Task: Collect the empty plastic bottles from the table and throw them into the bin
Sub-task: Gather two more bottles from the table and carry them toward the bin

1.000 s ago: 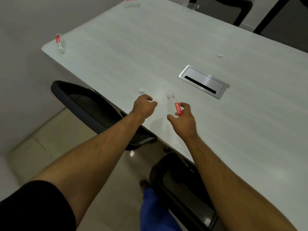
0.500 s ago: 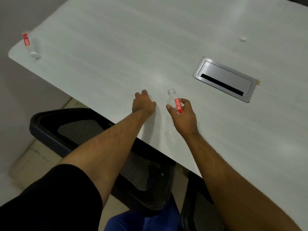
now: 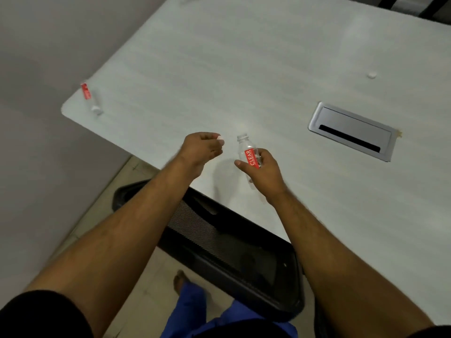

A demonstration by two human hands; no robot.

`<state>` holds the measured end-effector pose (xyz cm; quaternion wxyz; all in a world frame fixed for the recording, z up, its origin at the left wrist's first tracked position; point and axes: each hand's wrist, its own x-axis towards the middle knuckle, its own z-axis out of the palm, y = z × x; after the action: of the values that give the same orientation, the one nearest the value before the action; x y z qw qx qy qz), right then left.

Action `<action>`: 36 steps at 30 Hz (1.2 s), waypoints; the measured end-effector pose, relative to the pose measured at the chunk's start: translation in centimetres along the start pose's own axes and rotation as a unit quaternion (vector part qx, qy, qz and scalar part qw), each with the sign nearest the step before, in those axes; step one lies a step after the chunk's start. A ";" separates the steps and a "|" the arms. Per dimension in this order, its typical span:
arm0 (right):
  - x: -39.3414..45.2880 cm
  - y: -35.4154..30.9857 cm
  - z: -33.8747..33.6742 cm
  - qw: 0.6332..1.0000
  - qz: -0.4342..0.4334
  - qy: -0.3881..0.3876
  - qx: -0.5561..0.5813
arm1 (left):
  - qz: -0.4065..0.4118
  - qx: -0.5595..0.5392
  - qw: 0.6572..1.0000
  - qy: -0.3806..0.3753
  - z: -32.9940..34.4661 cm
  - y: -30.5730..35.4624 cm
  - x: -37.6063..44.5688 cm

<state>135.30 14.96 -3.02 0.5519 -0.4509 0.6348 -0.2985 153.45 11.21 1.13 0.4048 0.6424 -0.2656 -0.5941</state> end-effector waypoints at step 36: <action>-2.7 -19.2 27.0 0.870 0.143 -0.377 0.282 | 0.078 -0.175 0.979 -0.073 -29.3 11.8 -3.9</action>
<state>166.05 12.65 9.23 0.8899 -0.2581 0.3247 -0.1898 183.19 14.12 12.17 0.5358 0.4937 -0.2357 -0.6431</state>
